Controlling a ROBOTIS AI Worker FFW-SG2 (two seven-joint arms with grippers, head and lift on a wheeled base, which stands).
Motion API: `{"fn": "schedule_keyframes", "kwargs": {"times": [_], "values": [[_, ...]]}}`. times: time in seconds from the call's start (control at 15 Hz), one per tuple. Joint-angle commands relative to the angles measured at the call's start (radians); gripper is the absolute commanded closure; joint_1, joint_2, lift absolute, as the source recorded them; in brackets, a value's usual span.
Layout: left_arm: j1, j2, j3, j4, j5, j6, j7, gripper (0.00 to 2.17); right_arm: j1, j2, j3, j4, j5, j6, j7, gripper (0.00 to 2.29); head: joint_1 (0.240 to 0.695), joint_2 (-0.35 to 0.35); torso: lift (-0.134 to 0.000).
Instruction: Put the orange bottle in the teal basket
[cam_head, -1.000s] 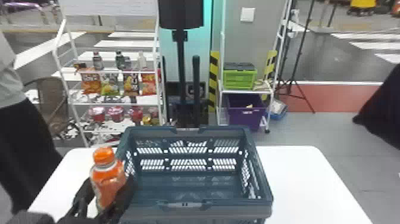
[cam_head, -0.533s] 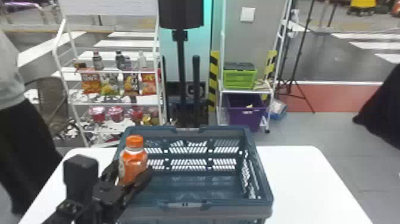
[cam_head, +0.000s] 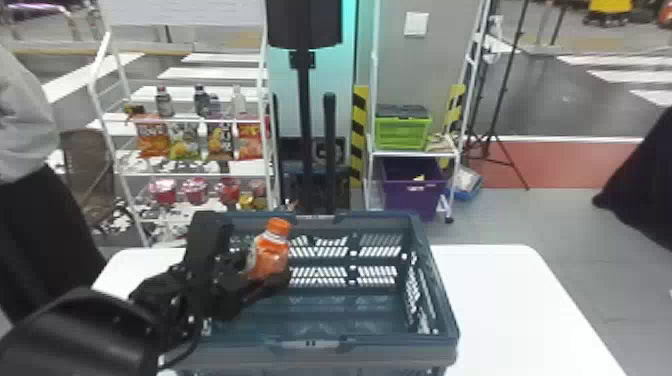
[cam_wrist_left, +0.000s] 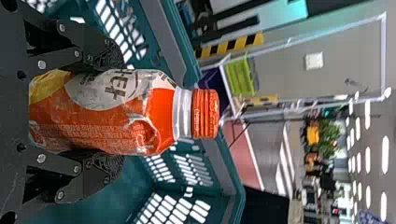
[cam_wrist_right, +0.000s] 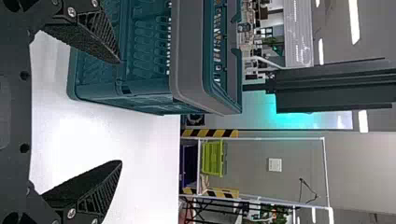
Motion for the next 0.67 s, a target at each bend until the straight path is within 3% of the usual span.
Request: {"fn": "schedule_keyframes", "kwargs": {"times": [0.0,0.4,0.47,0.6], "values": [[-0.148,0.012,-0.098,0.167,0.018,0.004,-0.057,0.62,0.011,0.012,-0.01,0.0,0.005,0.0,0.0,0.13,0.499,0.0,0.0],[-0.414,0.003,-0.345,0.474,-0.027,0.019,-0.217,0.62,0.025,0.024,-0.016,0.0,0.014,-0.01,0.0,0.13,0.499,0.0,0.0],[-0.448,-0.006,-0.383,0.524,-0.051,0.019,-0.243,0.62,0.025,0.024,-0.016,0.001,0.015,-0.01,-0.001,0.13,0.499,0.0,0.0],[-0.491,-0.054,-0.409,0.626,-0.123,0.016,-0.309,0.62,0.025,0.026,-0.016,0.003,0.017,-0.01,0.0,0.13,0.499,0.0,0.0]]}}
